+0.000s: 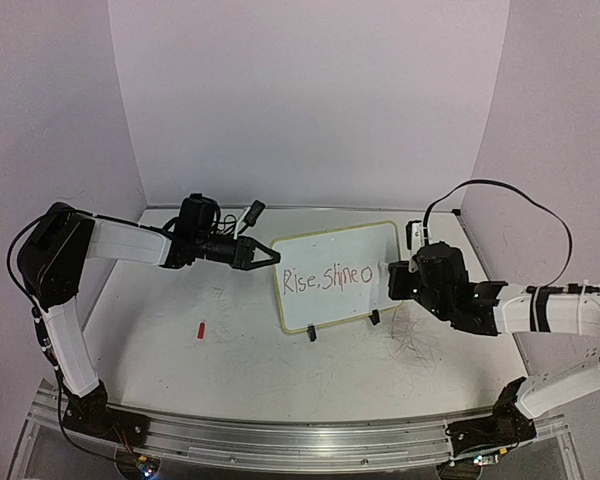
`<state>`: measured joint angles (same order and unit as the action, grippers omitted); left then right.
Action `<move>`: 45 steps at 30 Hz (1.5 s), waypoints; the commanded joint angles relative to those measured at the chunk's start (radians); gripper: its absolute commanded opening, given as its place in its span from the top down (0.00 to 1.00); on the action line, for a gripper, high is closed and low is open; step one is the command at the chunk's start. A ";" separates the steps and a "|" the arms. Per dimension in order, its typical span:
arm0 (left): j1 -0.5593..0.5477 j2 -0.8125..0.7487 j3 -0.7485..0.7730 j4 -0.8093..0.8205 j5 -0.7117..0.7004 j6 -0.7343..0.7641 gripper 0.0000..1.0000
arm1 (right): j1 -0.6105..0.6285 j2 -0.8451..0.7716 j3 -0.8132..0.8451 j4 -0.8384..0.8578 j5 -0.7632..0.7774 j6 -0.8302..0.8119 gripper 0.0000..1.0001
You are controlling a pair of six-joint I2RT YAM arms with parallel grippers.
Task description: Write a sentence on the whiteboard
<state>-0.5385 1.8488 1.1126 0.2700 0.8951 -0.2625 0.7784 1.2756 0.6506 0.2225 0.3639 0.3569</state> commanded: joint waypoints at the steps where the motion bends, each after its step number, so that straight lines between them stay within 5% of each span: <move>1: -0.017 -0.018 0.025 -0.051 -0.031 0.022 1.00 | 0.001 0.030 0.024 0.034 -0.034 -0.020 1.00; 45: -0.020 -0.016 0.032 -0.061 -0.030 0.029 1.00 | 0.000 0.016 -0.060 0.005 -0.061 0.051 1.00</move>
<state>-0.5400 1.8465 1.1130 0.2612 0.8944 -0.2600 0.7795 1.3099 0.5979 0.2249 0.3165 0.3838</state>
